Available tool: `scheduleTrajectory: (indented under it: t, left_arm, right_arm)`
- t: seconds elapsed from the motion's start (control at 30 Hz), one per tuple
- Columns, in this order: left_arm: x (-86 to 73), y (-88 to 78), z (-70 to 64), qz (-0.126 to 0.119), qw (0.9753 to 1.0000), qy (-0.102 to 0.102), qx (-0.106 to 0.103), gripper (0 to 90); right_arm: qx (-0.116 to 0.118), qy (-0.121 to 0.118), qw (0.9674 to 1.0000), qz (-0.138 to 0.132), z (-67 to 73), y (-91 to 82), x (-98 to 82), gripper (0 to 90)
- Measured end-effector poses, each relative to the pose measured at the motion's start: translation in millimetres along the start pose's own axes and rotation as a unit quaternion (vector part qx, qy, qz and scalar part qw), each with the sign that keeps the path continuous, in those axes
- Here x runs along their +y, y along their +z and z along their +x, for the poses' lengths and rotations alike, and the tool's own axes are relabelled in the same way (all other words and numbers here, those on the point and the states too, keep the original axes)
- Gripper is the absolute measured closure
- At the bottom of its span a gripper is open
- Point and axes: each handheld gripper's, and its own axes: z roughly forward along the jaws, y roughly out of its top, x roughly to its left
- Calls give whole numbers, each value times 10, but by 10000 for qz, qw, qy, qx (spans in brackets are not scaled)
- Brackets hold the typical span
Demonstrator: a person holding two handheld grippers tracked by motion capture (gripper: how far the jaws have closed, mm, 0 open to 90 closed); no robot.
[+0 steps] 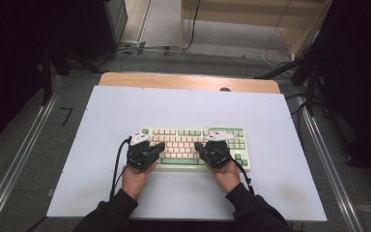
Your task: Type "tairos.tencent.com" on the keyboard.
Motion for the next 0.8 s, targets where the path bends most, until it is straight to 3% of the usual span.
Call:
scheduleTrajectory:
  t: [0.8]
  left_arm:
    - [4, -5, 2, -7, 10000, 5, -4, 900]
  right_arm:
    - [83, -94, 9999, 62, 79, 10, -47, 877]
